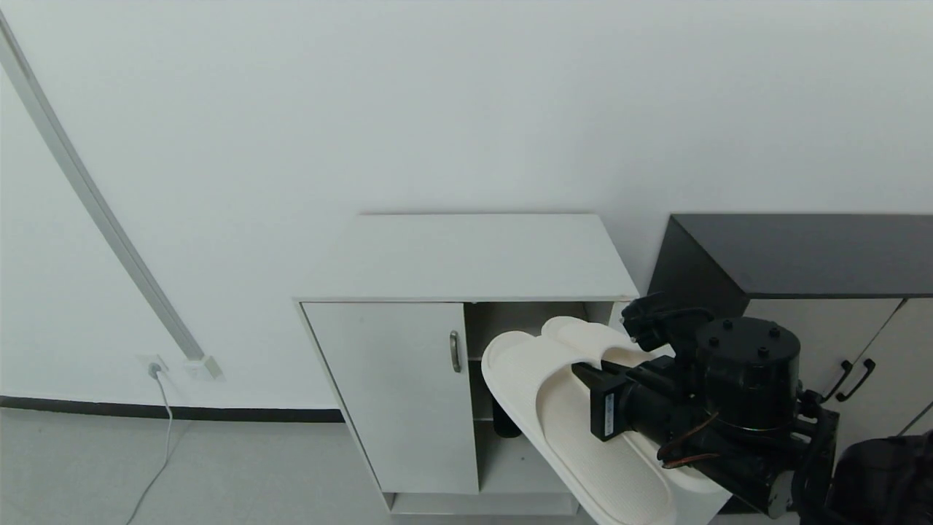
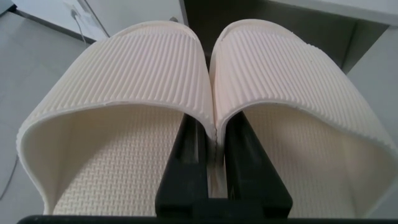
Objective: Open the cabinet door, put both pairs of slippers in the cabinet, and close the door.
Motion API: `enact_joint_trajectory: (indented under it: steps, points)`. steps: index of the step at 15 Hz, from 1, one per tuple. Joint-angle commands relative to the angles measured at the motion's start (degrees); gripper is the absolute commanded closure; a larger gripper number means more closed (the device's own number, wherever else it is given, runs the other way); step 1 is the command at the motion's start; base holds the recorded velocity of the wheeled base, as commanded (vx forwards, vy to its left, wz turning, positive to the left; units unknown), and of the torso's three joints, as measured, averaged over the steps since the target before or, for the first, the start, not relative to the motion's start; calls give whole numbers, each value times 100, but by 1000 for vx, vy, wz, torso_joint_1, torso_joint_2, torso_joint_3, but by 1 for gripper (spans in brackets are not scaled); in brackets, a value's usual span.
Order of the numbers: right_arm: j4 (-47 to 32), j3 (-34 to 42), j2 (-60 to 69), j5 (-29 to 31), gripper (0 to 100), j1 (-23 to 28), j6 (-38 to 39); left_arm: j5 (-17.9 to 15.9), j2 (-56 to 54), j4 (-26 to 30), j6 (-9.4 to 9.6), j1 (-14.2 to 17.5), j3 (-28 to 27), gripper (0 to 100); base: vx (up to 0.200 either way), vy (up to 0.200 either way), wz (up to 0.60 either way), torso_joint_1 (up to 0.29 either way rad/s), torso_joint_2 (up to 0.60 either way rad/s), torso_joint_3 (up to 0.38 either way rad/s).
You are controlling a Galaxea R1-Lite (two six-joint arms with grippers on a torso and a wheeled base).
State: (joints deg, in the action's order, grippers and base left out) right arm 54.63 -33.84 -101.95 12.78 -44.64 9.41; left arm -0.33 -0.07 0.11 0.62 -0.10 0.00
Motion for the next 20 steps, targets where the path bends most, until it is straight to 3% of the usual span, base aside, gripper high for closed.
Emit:
enact_joint_trajectory:
  steps: [1, 20]
  points:
    - [4, 0, -27, 6, 100, -18, -1, -2, 7, -2, -1, 1, 0, 100, 0, 0, 0, -168, 388, 203]
    - [4, 44, -27, -3, 100, -27, -1, -2, 7, -2, -1, 1, 0, 100, 0, 0, 0, -199, 502, 303]
